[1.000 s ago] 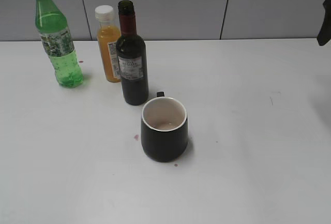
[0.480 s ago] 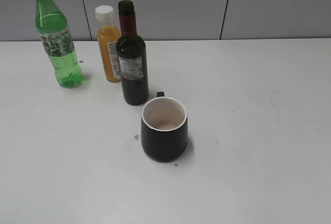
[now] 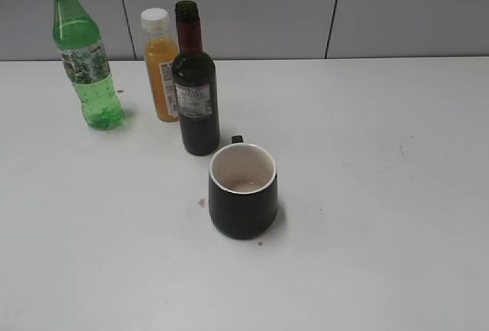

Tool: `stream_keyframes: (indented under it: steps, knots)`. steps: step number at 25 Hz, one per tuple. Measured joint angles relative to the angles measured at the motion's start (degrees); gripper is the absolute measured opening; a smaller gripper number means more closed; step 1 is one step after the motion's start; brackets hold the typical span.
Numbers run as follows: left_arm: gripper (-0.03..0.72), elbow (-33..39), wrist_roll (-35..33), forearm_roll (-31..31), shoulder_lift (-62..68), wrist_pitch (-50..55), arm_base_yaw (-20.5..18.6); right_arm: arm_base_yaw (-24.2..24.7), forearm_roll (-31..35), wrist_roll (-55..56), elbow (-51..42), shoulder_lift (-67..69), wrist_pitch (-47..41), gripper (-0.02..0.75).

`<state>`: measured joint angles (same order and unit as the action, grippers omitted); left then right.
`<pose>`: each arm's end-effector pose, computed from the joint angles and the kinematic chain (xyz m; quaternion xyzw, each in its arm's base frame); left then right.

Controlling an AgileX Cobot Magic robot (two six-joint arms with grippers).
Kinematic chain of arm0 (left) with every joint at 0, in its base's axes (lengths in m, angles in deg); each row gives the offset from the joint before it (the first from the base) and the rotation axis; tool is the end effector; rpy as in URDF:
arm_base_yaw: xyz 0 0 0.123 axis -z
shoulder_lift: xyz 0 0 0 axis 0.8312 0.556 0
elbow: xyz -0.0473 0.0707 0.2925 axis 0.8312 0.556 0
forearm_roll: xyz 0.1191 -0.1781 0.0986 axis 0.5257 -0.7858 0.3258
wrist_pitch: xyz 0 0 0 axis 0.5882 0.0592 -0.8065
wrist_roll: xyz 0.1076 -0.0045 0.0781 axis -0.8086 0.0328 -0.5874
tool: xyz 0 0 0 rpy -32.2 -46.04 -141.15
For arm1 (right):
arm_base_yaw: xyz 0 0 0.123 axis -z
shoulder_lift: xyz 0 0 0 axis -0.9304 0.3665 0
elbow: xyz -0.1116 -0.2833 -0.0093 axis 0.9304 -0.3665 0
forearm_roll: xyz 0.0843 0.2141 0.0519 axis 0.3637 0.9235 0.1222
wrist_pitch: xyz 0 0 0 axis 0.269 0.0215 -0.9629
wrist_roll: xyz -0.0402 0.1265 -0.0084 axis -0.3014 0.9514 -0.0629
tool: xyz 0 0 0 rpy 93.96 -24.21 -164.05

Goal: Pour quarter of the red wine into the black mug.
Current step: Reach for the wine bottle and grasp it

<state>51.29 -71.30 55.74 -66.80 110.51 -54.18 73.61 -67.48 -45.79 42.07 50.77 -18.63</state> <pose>-0.0030 -0.0056 0.2541 0.0437 0.8464 -0.0166 0.5305 0.1016 0.0079 0.2546 0.0109 0.9651 0.0457 0.2578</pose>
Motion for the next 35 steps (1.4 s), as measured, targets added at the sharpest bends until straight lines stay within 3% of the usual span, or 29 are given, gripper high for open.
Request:
stream_keyframes:
  steps: [7,17,35]
  knots:
    - [0.589,0.0,0.0,0.0,0.0,0.0,0.0,0.0,0.1,0.0,-10.0,-19.7,2.9,0.591]
    - [0.589,0.0,0.0,0.0,0.0,0.0,0.0,0.0,0.1,-0.1,-10.8,-40.8,4.8,0.59]
    - [0.589,0.0,0.0,0.0,0.0,0.0,0.0,-1.1,0.5,-0.1,-10.8,-41.9,4.8,0.59]
